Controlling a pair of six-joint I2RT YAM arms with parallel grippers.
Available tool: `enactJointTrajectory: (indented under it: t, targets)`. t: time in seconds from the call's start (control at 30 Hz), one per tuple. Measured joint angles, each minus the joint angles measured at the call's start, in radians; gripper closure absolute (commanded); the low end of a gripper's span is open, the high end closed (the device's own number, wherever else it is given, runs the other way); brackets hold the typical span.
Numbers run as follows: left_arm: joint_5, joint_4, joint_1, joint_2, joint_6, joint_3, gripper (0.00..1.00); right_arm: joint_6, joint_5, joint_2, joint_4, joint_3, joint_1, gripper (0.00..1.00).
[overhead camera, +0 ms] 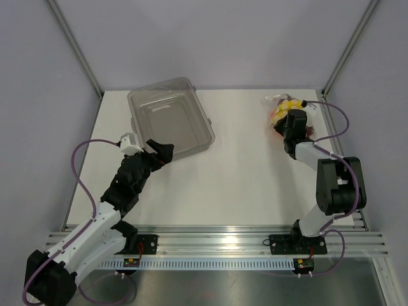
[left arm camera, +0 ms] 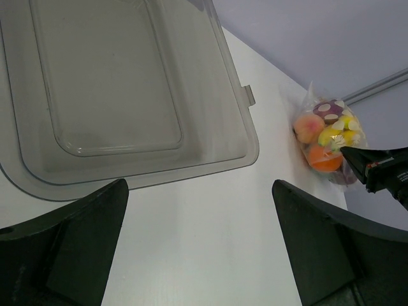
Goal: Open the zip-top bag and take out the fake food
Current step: Move the zipper food storage bag to the center of the board.
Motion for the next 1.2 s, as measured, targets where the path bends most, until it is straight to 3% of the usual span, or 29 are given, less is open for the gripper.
enactJointTrajectory:
  t: [0.33,0.6,0.93,1.2]
  targets:
    - [-0.003,-0.006,0.000,0.014,0.044,0.018,0.01,0.008,-0.024,-0.227,0.018,-0.244,0.116,1.00]
    - [0.000,-0.005,0.000,-0.017,0.086,0.018,0.01,0.008,-0.016,-0.442,-0.110,-0.325,0.253,1.00]
    - [0.035,-0.003,0.000,0.042,0.117,0.019,0.01,0.023,-0.026,-0.775,-0.286,-0.479,0.261,0.98]
    - [0.048,-0.002,0.000,0.050,0.123,0.019,0.01,0.105,0.129,-0.871,-0.465,-0.478,0.261,0.98]
